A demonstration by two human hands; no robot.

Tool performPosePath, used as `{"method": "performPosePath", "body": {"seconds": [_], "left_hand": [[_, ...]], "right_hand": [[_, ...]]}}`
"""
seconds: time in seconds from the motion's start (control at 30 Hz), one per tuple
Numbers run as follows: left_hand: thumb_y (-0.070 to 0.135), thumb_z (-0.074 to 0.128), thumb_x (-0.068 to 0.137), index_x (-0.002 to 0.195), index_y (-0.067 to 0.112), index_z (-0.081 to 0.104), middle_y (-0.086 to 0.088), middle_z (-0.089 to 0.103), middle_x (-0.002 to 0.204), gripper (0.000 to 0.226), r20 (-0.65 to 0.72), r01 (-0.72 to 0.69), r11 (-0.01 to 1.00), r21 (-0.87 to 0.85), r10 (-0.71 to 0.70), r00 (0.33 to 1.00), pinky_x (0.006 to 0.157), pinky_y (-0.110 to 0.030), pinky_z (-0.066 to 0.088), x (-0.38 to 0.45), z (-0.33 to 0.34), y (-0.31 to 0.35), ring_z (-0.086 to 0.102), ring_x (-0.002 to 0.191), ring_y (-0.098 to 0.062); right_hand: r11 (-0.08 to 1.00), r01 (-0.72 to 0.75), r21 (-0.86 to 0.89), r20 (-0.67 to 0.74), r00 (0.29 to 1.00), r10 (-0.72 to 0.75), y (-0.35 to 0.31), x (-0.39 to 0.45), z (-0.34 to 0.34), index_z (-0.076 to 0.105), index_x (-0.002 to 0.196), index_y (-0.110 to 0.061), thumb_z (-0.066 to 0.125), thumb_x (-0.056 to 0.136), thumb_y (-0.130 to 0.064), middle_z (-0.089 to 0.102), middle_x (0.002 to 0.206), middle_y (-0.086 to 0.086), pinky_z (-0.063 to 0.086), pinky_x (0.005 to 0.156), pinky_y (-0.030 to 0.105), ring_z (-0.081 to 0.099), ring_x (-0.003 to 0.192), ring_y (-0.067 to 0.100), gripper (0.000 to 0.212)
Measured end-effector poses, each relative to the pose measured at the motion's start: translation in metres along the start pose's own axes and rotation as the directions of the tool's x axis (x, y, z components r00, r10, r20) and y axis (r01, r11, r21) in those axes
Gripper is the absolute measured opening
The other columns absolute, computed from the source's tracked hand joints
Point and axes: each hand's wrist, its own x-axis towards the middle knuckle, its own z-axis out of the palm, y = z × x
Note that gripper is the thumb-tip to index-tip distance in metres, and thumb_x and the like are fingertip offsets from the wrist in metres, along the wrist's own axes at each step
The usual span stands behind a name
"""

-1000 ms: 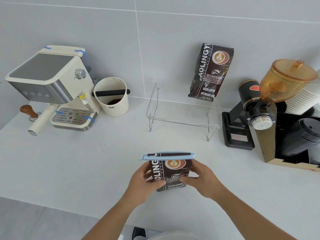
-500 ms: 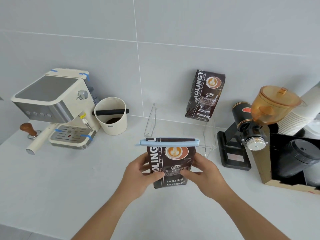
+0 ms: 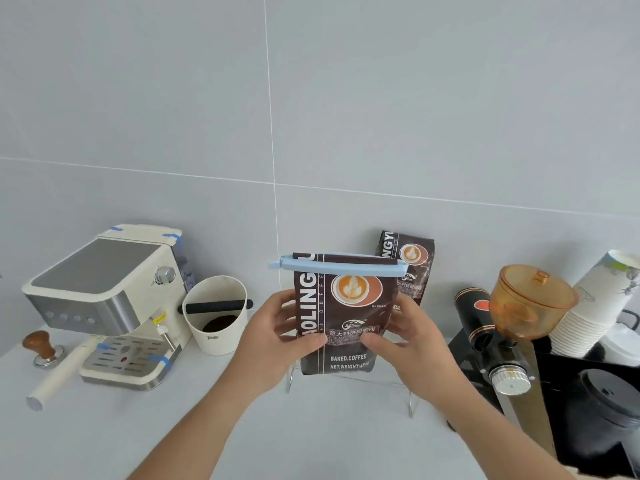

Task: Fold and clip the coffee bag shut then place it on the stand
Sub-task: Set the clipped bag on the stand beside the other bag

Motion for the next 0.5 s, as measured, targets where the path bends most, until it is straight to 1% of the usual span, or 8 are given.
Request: {"method": "performPosePath", "body": {"seconds": [0.03, 0.07, 0.13, 0.17, 0.23, 0.3, 0.37, 0.5], "left_hand": [[0.009, 0.083, 0.056, 0.108, 0.029, 0.06, 0.005, 0.076, 0.101, 0.06, 0.002, -0.009, 1.0, 0.005, 0.009, 1.0, 0.069, -0.023, 0.057, 0.006, 0.0, 0.003, 0.072, 0.09, -0.013], [0.01, 0.083, 0.056, 0.107, 0.031, 0.06, 0.006, 0.076, 0.102, 0.059, 0.003, -0.023, 1.0, 0.009, 0.023, 1.0, 0.07, -0.024, 0.057, 0.013, -0.001, 0.007, 0.072, 0.091, -0.013], [0.013, 0.084, 0.057, 0.105, 0.036, 0.06, 0.008, 0.076, 0.104, 0.058, 0.004, -0.038, 0.999, 0.011, 0.038, 0.999, 0.071, -0.026, 0.057, 0.025, -0.001, 0.011, 0.071, 0.093, -0.012], [0.014, 0.084, 0.058, 0.104, 0.037, 0.061, 0.009, 0.076, 0.104, 0.057, -0.001, -0.047, 0.999, 0.011, 0.048, 0.999, 0.072, -0.026, 0.057, 0.032, -0.001, 0.013, 0.071, 0.093, -0.012], [0.017, 0.085, 0.056, 0.106, 0.035, 0.062, 0.007, 0.076, 0.104, 0.058, -0.011, -0.055, 0.998, 0.004, 0.055, 0.998, 0.074, -0.029, 0.058, 0.046, -0.002, 0.013, 0.071, 0.095, -0.014], [0.021, 0.085, 0.054, 0.107, 0.034, 0.064, 0.005, 0.076, 0.104, 0.059, -0.024, -0.064, 0.998, -0.006, 0.064, 0.998, 0.078, -0.036, 0.059, 0.061, -0.002, 0.012, 0.071, 0.096, -0.017], [0.022, 0.085, 0.054, 0.108, 0.034, 0.064, 0.007, 0.075, 0.104, 0.06, -0.034, -0.066, 0.998, -0.005, 0.066, 0.997, 0.079, -0.037, 0.059, 0.074, -0.001, 0.008, 0.07, 0.097, -0.017], [0.015, 0.081, 0.062, 0.117, 0.026, 0.062, 0.006, 0.075, 0.106, 0.06, -0.03, -0.048, 0.999, 0.02, 0.049, 0.998, 0.075, -0.025, 0.057, 0.101, 0.0, -0.008, 0.07, 0.098, -0.016]], "right_hand": [[1.0, 0.007, 0.001, -0.007, 1.0, -0.007, -0.002, 0.006, -0.001, 0.054, 0.11, -0.045, 0.078, 0.077, -0.009, 0.074, 0.102, -0.017, 0.056, 0.068, 0.018, 0.065, 0.1, 0.0, 0.054], [1.0, 0.013, 0.005, -0.018, 1.0, -0.013, -0.004, 0.014, -0.002, 0.055, 0.11, -0.045, 0.079, 0.077, -0.009, 0.075, 0.102, -0.015, 0.057, 0.074, 0.022, 0.066, 0.1, 0.002, 0.054], [1.0, 0.017, 0.003, -0.021, 1.0, -0.017, -0.006, 0.027, -0.005, 0.056, 0.113, -0.042, 0.079, 0.077, -0.01, 0.075, 0.105, -0.012, 0.056, 0.087, 0.036, 0.068, 0.1, 0.007, 0.054], [1.0, 0.027, -0.006, -0.016, 0.999, -0.027, -0.008, 0.035, -0.005, 0.056, 0.116, -0.04, 0.079, 0.077, -0.012, 0.074, 0.107, -0.011, 0.054, 0.092, 0.041, 0.068, 0.101, 0.009, 0.053], [0.999, 0.036, -0.021, -0.023, 0.999, -0.037, -0.009, 0.047, -0.006, 0.056, 0.118, -0.041, 0.079, 0.075, -0.02, 0.073, 0.111, -0.01, 0.052, 0.095, 0.047, 0.066, 0.104, 0.012, 0.053], [0.999, 0.032, -0.039, -0.039, 0.999, -0.033, -0.008, 0.062, -0.005, 0.058, 0.116, -0.043, 0.077, 0.076, -0.025, 0.072, 0.112, -0.011, 0.052, 0.094, 0.05, 0.066, 0.106, 0.012, 0.048], [0.999, 0.016, -0.047, -0.042, 0.999, -0.018, -0.003, 0.075, -0.003, 0.06, 0.115, -0.043, 0.075, 0.078, -0.027, 0.072, 0.112, -0.01, 0.052, 0.093, 0.05, 0.065, 0.106, 0.012, 0.043], [0.998, -0.042, -0.036, -0.053, 0.998, 0.04, 0.014, 0.1, 0.003, 0.062, 0.113, -0.043, 0.074, 0.078, -0.031, 0.069, 0.118, -0.007, 0.054, 0.092, 0.05, 0.064, 0.108, 0.014, 0.039]]}}
